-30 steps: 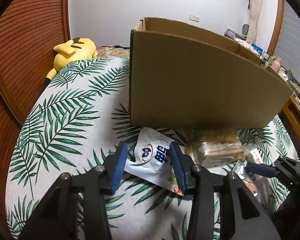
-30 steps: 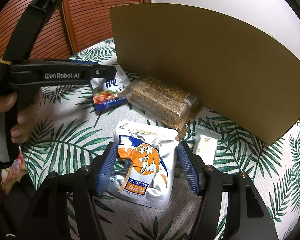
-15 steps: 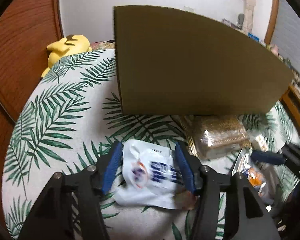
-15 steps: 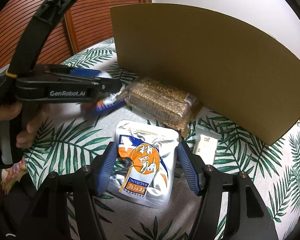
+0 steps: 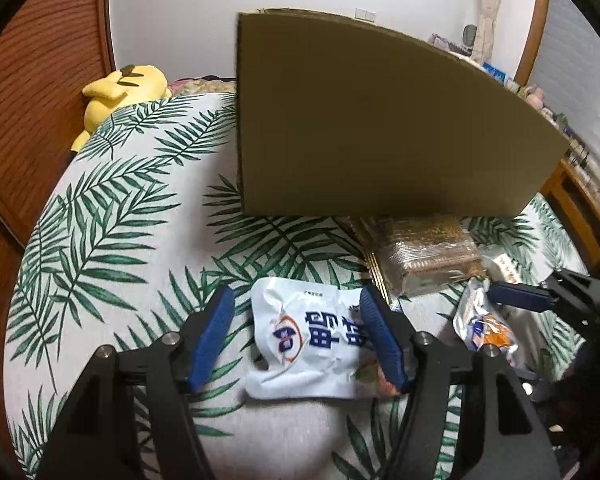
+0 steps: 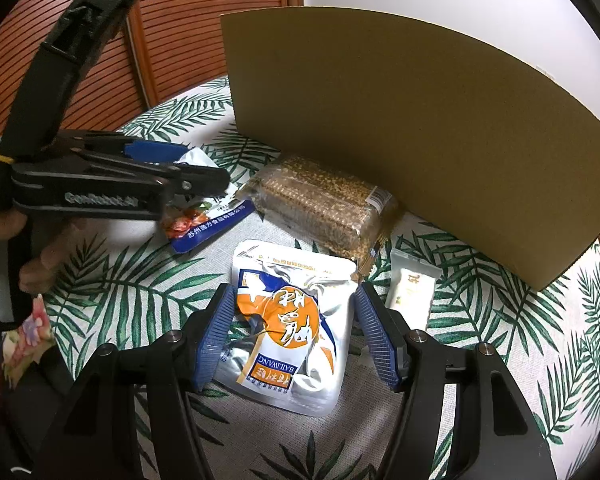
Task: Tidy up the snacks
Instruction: 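Close the right tool on the orange-labelled white pouch, then lift both held pouches and carry them over the cardboard box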
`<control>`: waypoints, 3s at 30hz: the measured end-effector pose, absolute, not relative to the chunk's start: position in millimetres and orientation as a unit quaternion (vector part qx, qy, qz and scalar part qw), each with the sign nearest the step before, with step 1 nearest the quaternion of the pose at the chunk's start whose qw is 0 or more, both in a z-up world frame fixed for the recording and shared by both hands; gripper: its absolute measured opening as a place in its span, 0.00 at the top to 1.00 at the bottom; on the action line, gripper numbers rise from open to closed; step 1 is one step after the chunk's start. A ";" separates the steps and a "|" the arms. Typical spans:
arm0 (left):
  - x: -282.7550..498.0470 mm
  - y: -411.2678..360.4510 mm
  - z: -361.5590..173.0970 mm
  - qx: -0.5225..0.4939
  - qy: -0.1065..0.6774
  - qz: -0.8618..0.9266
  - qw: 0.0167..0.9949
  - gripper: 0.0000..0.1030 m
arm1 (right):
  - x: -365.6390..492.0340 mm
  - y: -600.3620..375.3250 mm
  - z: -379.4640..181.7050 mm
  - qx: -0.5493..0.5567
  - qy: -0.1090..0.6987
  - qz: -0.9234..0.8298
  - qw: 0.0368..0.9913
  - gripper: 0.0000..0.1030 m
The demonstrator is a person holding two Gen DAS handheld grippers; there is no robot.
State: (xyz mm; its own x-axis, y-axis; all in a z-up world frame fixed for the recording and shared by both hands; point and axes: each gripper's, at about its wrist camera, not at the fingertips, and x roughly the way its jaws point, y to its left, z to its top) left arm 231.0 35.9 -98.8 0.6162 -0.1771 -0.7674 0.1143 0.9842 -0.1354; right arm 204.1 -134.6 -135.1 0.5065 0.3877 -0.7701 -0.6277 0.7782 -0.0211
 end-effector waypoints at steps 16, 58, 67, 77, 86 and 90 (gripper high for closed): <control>214.1 18.8 -101.5 0.004 0.433 -0.120 0.893 0.36 | 203.9 -134.6 -135.3 -0.150 0.398 0.297 0.855 0.37; 159.8 18.1 -59.3 -0.016 0.341 -0.174 0.924 0.81 | 190.9 -136.2 -125.1 -0.138 0.391 0.306 0.857 0.64; 149.9 15.8 -47.4 -0.020 0.321 -0.183 0.929 0.81 | 180.8 -140.9 -103.3 -0.124 0.359 0.307 0.872 0.64; 151.8 12.3 -1.0 -0.013 0.269 -0.192 0.944 0.81 | 177.8 -158.0 -52.4 -0.123 0.304 0.299 0.896 0.64; 178.1 4.2 29.7 -0.006 0.240 -0.196 0.951 0.81 | 201.9 -169.9 -11.7 -0.134 0.272 0.276 0.912 0.63; 188.8 0.0 44.0 -0.005 0.223 -0.204 0.953 0.81 | 213.1 -172.7 -1.6 -0.142 0.265 0.268 0.915 0.63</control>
State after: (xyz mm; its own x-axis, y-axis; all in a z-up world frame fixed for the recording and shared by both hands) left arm 188.8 0.0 44.0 0.8178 -0.3904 -0.4229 0.3859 0.9171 -0.1002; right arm 213.1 -172.7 -1.6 0.7164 0.4152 -0.5606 -0.5658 0.8159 -0.1188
